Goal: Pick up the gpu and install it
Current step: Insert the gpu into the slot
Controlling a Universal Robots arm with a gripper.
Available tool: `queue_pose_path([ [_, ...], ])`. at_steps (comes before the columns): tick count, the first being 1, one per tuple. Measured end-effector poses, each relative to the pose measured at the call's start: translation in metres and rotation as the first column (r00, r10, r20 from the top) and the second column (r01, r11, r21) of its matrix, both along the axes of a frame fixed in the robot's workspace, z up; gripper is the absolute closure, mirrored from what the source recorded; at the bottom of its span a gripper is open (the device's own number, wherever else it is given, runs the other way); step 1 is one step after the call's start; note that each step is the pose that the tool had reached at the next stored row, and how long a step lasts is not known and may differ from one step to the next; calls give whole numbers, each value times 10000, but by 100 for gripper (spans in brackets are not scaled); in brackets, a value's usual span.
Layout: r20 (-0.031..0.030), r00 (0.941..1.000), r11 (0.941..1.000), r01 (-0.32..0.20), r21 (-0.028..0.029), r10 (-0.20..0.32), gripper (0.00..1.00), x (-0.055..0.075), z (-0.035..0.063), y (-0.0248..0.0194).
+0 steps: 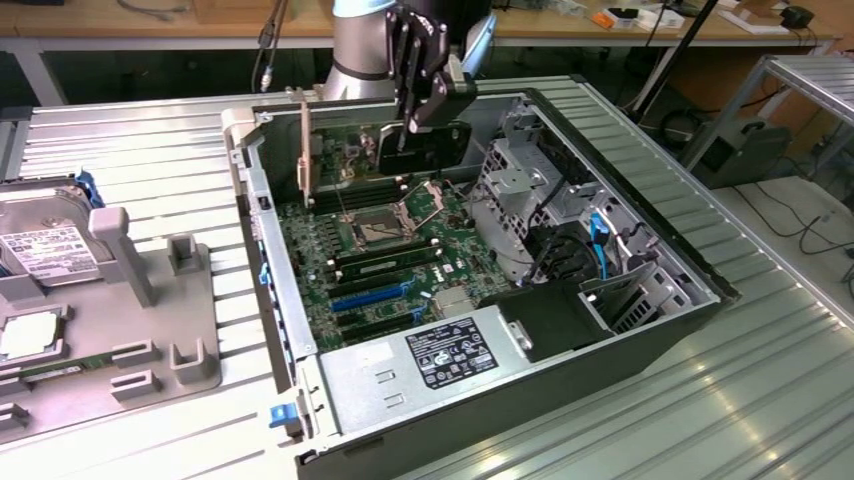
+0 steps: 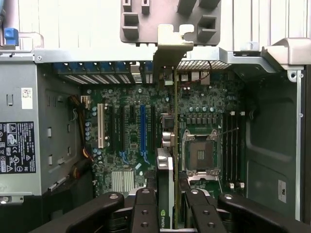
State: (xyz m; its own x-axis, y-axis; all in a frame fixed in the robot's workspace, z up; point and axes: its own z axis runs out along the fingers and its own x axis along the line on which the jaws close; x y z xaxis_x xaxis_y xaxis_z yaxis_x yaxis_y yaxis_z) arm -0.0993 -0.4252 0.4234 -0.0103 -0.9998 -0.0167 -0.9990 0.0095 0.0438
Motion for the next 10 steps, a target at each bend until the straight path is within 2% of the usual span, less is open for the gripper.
queue_pose_path([
  [10,0,10000,10000,0,1,0,73,0,-96,0],
])
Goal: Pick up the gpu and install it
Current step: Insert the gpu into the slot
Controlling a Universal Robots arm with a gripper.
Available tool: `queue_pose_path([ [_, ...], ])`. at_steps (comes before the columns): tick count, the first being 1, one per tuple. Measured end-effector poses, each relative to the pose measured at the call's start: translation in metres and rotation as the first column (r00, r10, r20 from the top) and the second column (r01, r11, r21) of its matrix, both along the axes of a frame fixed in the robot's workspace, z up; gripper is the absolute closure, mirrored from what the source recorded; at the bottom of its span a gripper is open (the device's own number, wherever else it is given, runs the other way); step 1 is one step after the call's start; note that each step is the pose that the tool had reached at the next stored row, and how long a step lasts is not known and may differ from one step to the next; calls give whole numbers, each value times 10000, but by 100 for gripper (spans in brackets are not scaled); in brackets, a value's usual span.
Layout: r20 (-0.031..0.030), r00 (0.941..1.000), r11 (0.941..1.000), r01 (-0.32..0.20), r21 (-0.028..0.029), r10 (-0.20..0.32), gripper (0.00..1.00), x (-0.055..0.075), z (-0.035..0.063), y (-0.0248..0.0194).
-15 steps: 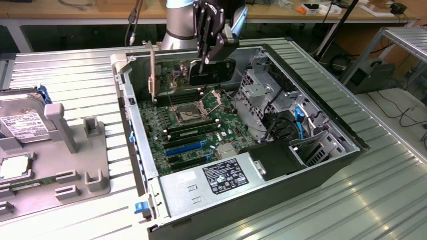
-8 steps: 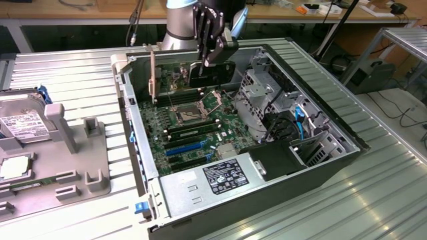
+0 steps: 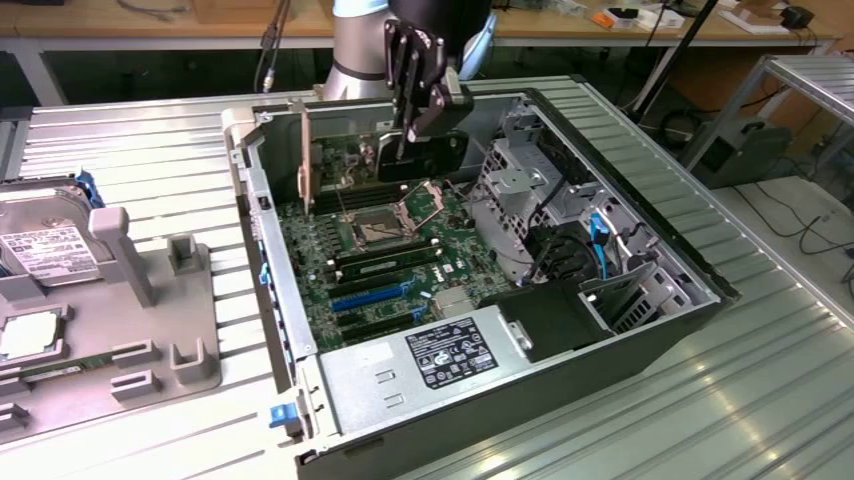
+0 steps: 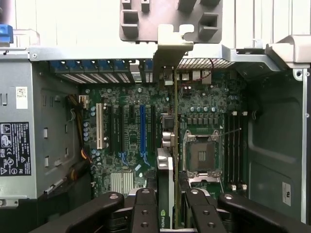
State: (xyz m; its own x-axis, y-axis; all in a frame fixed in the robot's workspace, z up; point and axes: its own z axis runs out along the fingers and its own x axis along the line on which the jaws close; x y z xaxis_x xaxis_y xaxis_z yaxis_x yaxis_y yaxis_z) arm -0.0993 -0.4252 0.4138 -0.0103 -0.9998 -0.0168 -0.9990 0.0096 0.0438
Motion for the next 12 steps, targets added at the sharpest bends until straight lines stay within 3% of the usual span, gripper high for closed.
queue_pose_path([
  [12,0,10000,10000,0,-1,0,73,0,-54,0],
])
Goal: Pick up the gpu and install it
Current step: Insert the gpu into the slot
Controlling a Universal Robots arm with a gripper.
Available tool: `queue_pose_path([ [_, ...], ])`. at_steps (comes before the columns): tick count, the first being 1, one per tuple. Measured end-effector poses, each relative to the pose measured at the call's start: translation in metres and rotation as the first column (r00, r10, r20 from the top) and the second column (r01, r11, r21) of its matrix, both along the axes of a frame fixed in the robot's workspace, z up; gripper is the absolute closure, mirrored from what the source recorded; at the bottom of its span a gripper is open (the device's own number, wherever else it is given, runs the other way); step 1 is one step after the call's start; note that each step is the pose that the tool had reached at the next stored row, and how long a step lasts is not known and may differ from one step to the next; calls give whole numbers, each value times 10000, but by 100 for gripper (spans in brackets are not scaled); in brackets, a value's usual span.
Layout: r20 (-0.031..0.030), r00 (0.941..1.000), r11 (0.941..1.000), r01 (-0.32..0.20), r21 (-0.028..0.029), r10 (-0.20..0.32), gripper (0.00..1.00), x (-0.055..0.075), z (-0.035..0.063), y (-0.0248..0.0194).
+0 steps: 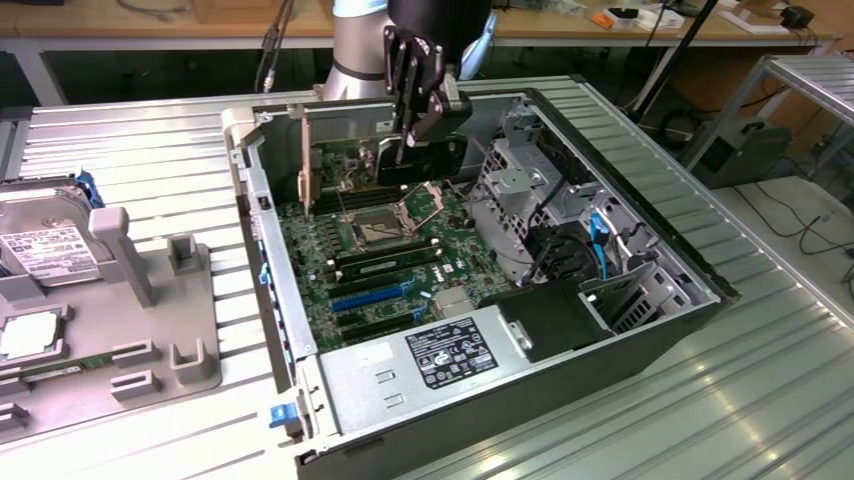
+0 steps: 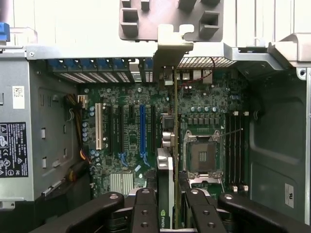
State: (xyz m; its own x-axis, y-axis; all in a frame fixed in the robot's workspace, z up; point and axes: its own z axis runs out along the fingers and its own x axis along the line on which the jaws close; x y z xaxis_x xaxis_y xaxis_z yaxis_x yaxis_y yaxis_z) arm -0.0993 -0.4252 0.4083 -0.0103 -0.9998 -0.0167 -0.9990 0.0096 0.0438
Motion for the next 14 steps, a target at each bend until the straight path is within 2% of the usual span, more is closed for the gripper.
queue_pose_path([
  [14,0,10000,10000,1,0,-1,73,0,-153,0],
])
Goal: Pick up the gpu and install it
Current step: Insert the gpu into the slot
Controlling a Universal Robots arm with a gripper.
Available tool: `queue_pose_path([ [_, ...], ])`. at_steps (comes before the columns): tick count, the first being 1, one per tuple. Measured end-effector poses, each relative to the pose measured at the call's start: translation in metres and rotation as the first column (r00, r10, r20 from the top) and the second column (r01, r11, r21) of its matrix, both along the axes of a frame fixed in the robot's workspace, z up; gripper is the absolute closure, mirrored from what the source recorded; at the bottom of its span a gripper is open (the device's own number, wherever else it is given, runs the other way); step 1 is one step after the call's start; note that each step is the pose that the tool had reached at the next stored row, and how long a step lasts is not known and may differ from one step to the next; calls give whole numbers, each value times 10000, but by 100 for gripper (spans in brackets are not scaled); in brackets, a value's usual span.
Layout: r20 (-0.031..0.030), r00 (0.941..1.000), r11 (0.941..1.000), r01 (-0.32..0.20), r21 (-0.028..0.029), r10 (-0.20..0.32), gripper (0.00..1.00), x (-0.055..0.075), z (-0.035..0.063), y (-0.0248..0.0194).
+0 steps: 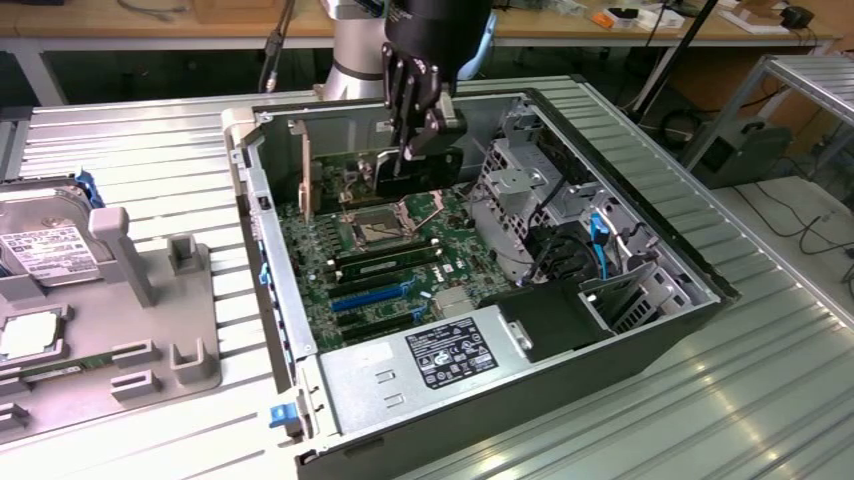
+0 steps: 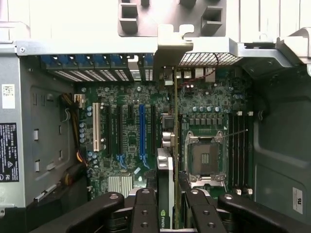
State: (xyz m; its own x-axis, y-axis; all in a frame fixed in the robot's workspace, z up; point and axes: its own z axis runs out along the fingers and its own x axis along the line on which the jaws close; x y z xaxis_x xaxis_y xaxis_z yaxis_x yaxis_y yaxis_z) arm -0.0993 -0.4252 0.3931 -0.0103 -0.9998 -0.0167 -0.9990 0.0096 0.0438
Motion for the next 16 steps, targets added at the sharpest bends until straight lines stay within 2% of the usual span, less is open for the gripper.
queue_pose_path([
  [9,0,10000,10000,0,0,0,73,0,-25,0],
  [16,0,10000,10000,-1,0,1,73,0,-81,0],
])
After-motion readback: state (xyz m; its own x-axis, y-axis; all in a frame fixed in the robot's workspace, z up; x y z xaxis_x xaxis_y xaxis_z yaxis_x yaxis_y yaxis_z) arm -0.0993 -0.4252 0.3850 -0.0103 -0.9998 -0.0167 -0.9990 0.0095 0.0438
